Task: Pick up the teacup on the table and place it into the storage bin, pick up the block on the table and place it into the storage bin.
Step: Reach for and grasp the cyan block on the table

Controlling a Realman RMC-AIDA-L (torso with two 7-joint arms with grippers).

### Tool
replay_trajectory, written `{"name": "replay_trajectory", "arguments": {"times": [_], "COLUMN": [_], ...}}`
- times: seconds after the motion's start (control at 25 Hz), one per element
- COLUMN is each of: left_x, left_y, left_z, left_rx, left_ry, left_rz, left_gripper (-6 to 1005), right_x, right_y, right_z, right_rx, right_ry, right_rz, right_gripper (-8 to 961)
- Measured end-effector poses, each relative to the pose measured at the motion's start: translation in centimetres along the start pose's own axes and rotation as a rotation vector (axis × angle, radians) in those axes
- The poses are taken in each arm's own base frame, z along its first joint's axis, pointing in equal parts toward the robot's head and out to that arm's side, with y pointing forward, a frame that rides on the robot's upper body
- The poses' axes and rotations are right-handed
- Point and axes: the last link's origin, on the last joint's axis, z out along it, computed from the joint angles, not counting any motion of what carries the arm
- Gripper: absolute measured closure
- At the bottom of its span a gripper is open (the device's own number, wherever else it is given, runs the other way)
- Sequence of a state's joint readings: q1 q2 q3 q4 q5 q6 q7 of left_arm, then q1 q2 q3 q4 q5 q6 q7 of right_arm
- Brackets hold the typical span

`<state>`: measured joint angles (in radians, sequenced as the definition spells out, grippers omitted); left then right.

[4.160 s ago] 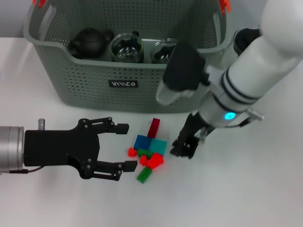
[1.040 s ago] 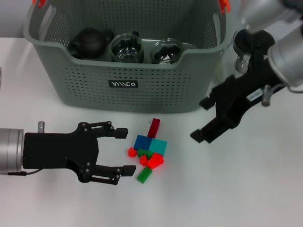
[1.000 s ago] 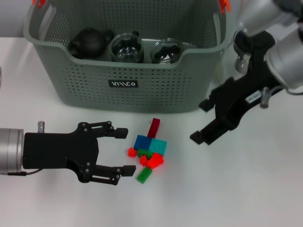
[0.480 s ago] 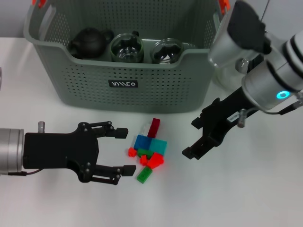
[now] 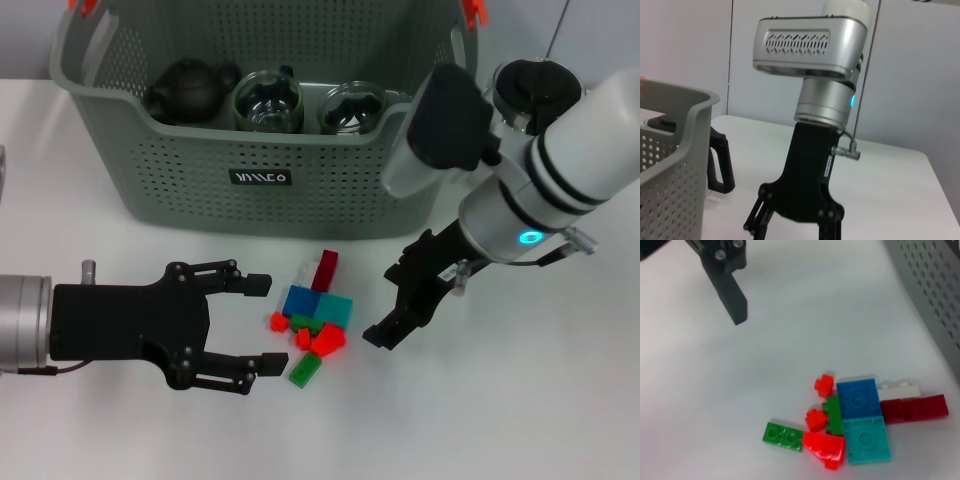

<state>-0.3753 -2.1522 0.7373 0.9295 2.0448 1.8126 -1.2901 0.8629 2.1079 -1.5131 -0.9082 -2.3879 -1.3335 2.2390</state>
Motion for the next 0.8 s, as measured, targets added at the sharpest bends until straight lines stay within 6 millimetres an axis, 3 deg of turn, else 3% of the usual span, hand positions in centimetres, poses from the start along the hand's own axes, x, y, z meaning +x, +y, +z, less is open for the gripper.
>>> {"name": "replay_trajectory", "arguments": {"times": [0.8], "left_x": [0.1], "left_y": [-0.1], "left_z": [-0.1], "left_rx": [0.004], "left_ry": [0.001], "left_rz": [0.003], "left_gripper": [123], "right_x": [-1.2], "right_y": [0.2], "right_z": [2.4], "right_rx": [0.076], "right_ry": [-0.009], "right_rz": [-0.04], "right_gripper": [8]}}
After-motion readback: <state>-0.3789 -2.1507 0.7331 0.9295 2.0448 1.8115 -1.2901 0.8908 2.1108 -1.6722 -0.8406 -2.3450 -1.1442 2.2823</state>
